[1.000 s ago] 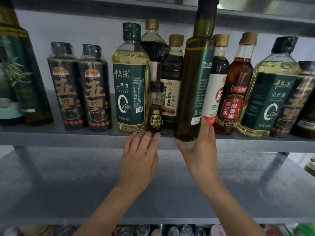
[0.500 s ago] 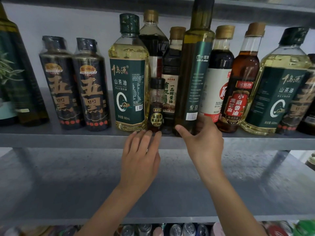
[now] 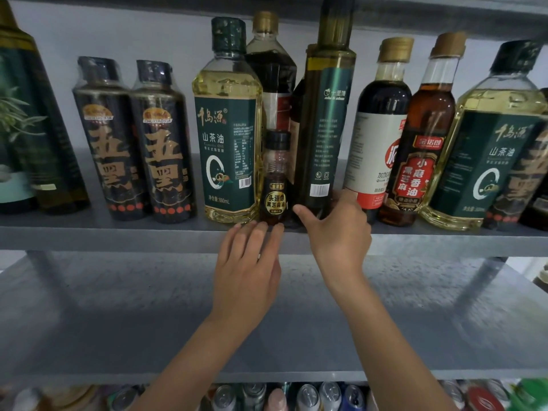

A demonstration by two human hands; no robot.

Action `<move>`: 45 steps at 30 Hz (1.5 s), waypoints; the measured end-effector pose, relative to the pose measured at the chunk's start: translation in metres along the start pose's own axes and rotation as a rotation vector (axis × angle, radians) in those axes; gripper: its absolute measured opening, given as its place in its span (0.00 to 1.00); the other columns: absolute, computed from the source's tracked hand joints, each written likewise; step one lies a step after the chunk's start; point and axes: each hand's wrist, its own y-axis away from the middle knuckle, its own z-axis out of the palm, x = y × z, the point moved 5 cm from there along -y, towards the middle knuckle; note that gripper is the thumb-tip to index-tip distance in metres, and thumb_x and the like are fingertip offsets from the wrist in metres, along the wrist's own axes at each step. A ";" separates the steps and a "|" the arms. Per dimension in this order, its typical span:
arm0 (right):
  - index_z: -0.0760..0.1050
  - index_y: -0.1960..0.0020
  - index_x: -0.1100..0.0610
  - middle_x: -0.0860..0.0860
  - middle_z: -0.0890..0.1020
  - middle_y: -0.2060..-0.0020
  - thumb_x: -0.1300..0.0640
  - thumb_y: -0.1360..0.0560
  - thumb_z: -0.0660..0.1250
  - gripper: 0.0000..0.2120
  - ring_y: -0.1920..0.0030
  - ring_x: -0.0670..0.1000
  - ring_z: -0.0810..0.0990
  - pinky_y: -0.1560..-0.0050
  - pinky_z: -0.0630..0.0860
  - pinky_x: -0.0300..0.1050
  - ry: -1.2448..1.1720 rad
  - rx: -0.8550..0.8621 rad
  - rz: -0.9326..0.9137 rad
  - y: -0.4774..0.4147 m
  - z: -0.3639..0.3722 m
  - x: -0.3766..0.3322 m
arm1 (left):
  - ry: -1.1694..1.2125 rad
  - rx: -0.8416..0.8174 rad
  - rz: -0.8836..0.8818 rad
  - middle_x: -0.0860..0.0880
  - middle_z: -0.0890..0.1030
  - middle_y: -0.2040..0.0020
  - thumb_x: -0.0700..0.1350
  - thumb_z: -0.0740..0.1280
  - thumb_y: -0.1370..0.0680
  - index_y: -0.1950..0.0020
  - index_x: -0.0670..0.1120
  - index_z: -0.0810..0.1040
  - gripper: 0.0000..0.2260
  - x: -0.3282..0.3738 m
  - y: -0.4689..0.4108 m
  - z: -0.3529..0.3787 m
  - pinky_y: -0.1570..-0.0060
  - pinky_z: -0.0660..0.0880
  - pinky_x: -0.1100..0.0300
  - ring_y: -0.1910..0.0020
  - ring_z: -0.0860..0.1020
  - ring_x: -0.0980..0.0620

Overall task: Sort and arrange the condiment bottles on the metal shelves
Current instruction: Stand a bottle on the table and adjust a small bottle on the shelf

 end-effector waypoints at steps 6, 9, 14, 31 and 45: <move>0.70 0.42 0.57 0.54 0.79 0.46 0.41 0.31 0.71 0.27 0.47 0.57 0.79 0.56 0.71 0.46 0.075 -0.023 0.017 -0.003 0.009 -0.010 | -0.008 0.002 -0.006 0.43 0.76 0.43 0.37 0.69 0.29 0.36 0.41 0.75 0.21 0.000 -0.001 -0.001 0.35 0.65 0.48 0.42 0.70 0.45; 0.71 0.42 0.57 0.53 0.80 0.46 0.41 0.30 0.70 0.25 0.47 0.57 0.79 0.55 0.72 0.47 0.066 -0.030 0.009 -0.003 0.010 -0.009 | -0.012 -0.007 -0.001 0.43 0.76 0.43 0.38 0.69 0.28 0.35 0.42 0.75 0.21 -0.001 0.000 -0.002 0.35 0.66 0.48 0.42 0.70 0.45; 0.72 0.39 0.54 0.52 0.81 0.45 0.47 0.28 0.70 0.21 0.44 0.57 0.78 0.49 0.73 0.49 0.014 -0.106 -0.023 -0.002 0.013 -0.004 | -0.007 -0.016 0.008 0.43 0.76 0.43 0.37 0.68 0.28 0.35 0.42 0.74 0.21 -0.001 0.000 -0.002 0.36 0.67 0.48 0.42 0.70 0.45; 0.71 0.34 0.58 0.52 0.79 0.44 0.47 0.24 0.64 0.23 0.42 0.51 0.75 0.40 0.70 0.46 -0.025 0.038 -0.376 0.022 0.008 0.017 | 0.002 -0.094 -0.011 0.39 0.68 0.30 0.36 0.69 0.27 0.26 0.41 0.63 0.31 0.004 0.016 0.004 0.28 0.57 0.45 0.28 0.62 0.41; 0.73 0.38 0.55 0.54 0.80 0.42 0.40 0.29 0.57 0.27 0.41 0.57 0.79 0.45 0.77 0.59 0.576 -0.377 -0.012 0.201 -0.004 0.227 | 0.179 -0.895 0.107 0.37 0.69 0.31 0.47 0.80 0.41 0.36 0.43 0.77 0.34 0.080 0.186 0.062 0.45 0.76 0.44 0.37 0.72 0.37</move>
